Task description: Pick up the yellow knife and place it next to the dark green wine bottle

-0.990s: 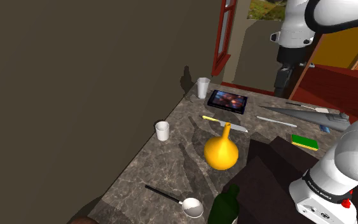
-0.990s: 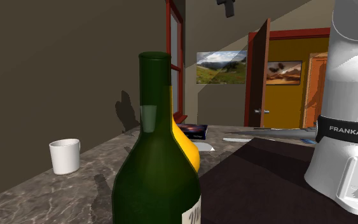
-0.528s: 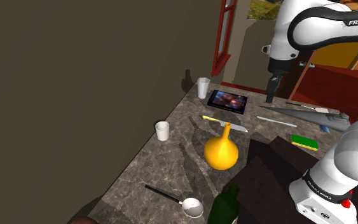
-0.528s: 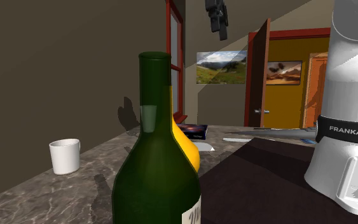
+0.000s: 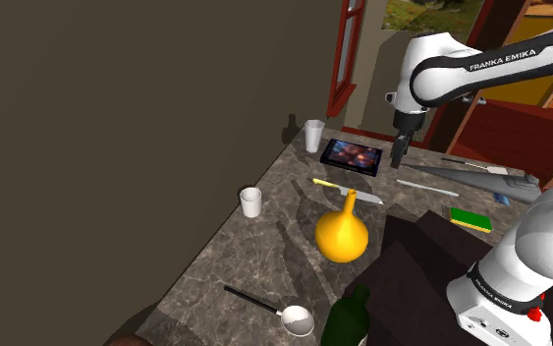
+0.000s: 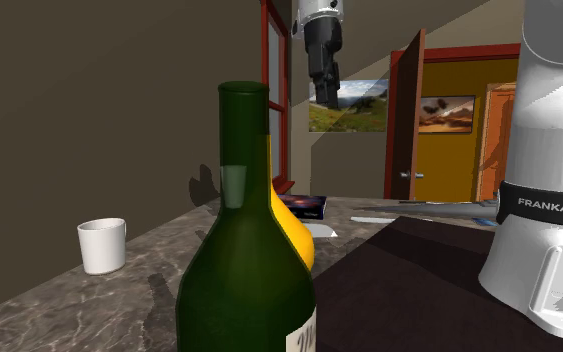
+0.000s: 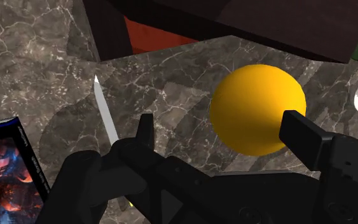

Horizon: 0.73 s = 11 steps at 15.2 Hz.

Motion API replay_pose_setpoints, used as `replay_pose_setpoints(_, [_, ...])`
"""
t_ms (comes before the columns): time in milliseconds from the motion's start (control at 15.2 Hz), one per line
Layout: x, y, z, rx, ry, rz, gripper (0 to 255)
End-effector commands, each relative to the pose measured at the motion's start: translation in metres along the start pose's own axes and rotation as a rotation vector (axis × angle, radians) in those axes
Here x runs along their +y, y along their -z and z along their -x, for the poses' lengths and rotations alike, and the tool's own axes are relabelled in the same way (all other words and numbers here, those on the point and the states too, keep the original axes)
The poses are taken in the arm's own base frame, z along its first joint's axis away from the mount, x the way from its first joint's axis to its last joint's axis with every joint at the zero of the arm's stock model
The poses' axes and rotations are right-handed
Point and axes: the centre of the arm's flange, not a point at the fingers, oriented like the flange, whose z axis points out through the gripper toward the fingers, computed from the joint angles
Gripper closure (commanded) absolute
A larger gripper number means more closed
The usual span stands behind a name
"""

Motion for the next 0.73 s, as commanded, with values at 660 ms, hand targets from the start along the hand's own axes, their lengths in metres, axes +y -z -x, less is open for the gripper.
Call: replay_pose_setpoints(660, [0.078,-0.117,-0.074,0.039,0.079,-0.025,0])
